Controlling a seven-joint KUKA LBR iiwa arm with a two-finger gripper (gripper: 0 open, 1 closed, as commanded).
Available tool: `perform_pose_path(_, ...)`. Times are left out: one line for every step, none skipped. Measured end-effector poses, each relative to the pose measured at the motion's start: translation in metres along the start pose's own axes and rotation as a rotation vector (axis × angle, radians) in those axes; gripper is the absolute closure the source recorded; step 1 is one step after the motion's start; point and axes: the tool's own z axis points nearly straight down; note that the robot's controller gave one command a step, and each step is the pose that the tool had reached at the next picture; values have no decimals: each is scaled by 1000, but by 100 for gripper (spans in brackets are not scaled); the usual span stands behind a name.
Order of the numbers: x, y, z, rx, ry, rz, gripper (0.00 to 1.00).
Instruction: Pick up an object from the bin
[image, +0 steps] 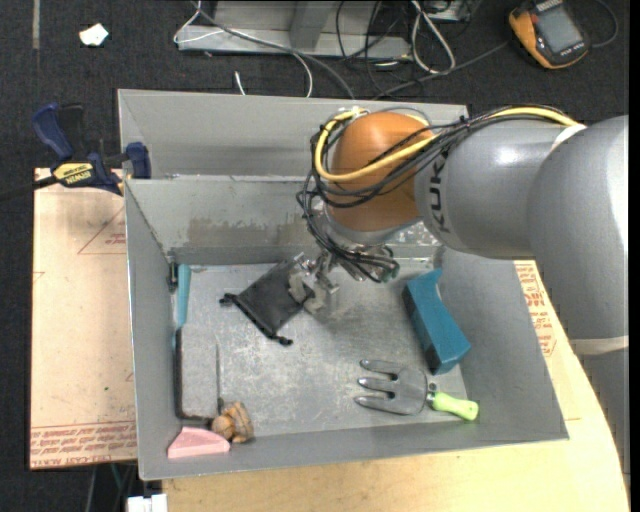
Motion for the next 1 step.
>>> perform_pose_path(-3,7,-2,-2,0,1,100)
